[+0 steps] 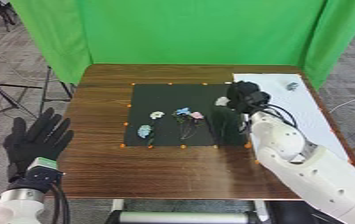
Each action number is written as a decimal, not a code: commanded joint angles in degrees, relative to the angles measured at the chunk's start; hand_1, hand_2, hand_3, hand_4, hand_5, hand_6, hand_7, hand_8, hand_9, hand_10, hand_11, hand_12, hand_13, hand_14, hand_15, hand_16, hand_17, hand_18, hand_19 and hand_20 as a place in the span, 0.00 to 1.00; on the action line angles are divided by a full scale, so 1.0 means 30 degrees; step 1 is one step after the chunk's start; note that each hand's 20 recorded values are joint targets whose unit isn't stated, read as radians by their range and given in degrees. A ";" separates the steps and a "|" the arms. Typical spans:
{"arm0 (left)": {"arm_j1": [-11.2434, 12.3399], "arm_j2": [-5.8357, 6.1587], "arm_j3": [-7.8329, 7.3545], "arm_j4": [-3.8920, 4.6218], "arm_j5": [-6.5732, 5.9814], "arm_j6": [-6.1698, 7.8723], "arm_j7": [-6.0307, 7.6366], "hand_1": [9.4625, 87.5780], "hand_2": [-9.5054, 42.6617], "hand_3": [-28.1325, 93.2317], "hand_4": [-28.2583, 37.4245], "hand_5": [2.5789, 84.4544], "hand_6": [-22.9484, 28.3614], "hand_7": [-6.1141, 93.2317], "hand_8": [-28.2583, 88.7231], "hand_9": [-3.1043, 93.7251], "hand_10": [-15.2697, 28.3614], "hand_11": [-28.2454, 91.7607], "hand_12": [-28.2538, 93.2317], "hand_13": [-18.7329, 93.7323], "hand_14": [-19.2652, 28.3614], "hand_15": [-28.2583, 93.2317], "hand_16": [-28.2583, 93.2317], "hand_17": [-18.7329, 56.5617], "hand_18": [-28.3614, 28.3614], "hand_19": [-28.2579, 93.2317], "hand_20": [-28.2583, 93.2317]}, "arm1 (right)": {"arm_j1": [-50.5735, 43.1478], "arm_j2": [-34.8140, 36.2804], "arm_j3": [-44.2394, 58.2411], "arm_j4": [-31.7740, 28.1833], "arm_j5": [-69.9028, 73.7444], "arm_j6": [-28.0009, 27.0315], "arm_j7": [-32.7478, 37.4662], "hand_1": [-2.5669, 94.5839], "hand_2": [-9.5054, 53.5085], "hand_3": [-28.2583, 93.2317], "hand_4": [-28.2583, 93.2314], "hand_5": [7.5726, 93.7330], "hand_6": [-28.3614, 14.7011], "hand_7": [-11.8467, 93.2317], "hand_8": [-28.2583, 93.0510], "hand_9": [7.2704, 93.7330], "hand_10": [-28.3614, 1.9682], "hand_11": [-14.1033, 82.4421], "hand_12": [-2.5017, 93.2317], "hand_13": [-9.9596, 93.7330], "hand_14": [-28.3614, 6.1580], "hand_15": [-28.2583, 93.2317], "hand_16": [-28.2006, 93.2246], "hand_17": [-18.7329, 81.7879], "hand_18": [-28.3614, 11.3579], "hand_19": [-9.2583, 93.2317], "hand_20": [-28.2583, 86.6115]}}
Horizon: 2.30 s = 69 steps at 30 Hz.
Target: Arrange flowers
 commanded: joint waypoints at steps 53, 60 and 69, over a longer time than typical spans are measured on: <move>0.0426 0.0008 -0.0120 -0.0190 -0.0474 0.1319 0.0714 0.20 0.31 0.82 0.00 0.34 0.58 0.24 0.15 0.26 0.64 0.40 0.31 0.25 0.65 0.46 0.18 0.16 0.70 0.43 0.30 | 0.1294 0.1113 0.2740 0.3326 0.0007 -0.0887 0.1383 0.38 0.03 0.91 0.00 0.47 0.57 0.30 0.11 0.41 0.38 0.26 0.15 0.41 0.37 0.56 0.31 0.43 0.20 0.77 0.49; 0.0332 0.0095 0.0229 -0.0206 -0.0670 0.1332 0.1047 0.19 0.33 0.82 0.00 0.34 0.58 0.24 0.15 0.26 0.64 0.40 0.31 0.27 0.66 0.46 0.18 0.16 0.70 0.43 0.30 | 0.2918 0.0912 0.2364 0.5357 0.0991 -0.1264 0.1407 0.23 0.26 0.89 0.01 0.43 0.54 0.29 0.12 0.35 0.34 0.25 0.15 0.32 0.34 0.53 0.28 0.37 0.22 0.74 0.46; 0.0063 0.0247 0.0441 -0.0218 -0.0675 0.1437 0.1159 0.19 0.33 0.82 0.00 0.34 0.58 0.24 0.15 0.26 0.64 0.40 0.31 0.26 0.65 0.46 0.18 0.16 0.70 0.43 0.30 | 0.4666 0.0943 0.1618 0.7732 0.3487 -0.3572 0.1105 0.17 0.36 0.86 0.00 0.38 0.52 0.27 0.13 0.30 0.35 0.24 0.13 0.28 0.39 0.48 0.24 0.33 0.24 0.66 0.44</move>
